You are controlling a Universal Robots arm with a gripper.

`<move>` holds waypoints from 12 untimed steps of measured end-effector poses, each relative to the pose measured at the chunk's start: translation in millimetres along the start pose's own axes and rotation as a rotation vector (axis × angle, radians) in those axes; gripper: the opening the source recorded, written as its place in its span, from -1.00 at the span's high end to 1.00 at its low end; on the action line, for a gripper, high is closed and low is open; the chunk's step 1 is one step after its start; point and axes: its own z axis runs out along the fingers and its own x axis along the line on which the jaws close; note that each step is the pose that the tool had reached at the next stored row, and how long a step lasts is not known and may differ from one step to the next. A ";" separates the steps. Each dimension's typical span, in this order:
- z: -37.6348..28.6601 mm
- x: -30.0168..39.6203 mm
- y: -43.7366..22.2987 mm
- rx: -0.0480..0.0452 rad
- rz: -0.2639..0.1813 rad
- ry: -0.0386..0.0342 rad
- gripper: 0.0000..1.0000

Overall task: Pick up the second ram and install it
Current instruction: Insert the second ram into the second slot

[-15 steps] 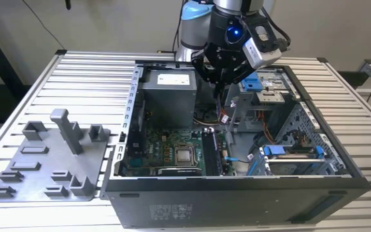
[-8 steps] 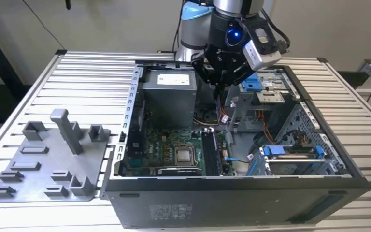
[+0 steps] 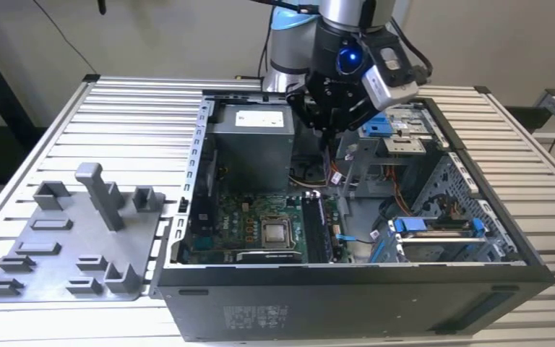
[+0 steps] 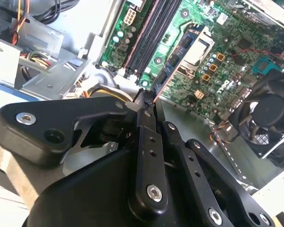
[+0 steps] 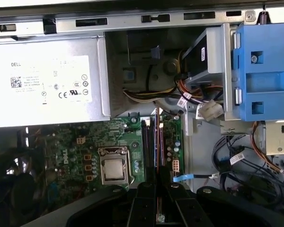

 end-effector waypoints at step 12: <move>20.3 0.1 0.3 0.0018 -0.010 -0.0133 0.72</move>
